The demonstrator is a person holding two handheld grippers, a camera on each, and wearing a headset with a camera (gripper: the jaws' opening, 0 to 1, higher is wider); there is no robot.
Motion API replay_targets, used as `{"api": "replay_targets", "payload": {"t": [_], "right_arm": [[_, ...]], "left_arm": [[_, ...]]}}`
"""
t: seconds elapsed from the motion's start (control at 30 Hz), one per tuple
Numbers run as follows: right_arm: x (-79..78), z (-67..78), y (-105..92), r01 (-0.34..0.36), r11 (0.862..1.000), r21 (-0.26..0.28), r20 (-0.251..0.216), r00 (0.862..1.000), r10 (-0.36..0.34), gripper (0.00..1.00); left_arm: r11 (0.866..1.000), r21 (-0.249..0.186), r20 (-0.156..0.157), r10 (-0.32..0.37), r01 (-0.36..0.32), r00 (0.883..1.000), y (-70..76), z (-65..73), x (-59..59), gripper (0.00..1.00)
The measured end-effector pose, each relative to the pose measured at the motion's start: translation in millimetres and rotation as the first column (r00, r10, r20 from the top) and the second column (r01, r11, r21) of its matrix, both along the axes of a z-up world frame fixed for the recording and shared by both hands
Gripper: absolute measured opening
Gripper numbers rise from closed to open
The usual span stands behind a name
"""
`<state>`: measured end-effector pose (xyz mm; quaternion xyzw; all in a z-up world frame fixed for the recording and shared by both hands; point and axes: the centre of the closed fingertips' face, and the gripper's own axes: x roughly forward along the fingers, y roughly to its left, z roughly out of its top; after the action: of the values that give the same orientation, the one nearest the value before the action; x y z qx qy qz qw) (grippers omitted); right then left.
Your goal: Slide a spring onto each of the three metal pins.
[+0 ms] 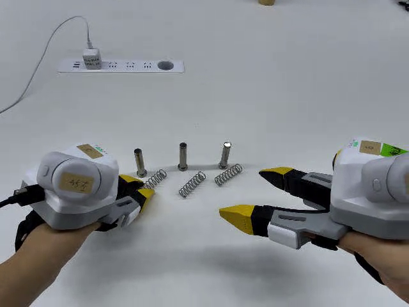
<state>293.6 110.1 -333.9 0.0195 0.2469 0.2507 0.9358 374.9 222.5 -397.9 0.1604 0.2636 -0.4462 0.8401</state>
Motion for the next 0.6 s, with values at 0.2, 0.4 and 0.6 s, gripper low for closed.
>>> {"api": "replay_targets", "payload": {"t": [0.2, 0.4, 0.6], "right_arm": [[0.0, -0.6, -0.5, 0.013, 1.0, 0.003, -0.006, 1.0, -0.013, 0.61], [0.8, 1.9, 0.2, 0.014, 1.0, 0.005, -0.006, 1.0, -0.014, 0.61], [4.3, 13.4, 6.8, 0.028, 0.996, 0.087, -0.003, 1.0, -0.028, 0.59]], "left_arm": [[1.0, 0.007, 0.006, -0.005, 0.005, 1.0, 1.8, 0.2, -1.5, 0.1], [1.0, -0.025, 0.042, 0.001, 0.0, 0.999, 4.2, 12.6, -3.7, 0.1], [0.996, -0.088, 0.061, 0.01, -0.004, 0.998, 4.2, 34.4, -11.6, 0.1]]}}
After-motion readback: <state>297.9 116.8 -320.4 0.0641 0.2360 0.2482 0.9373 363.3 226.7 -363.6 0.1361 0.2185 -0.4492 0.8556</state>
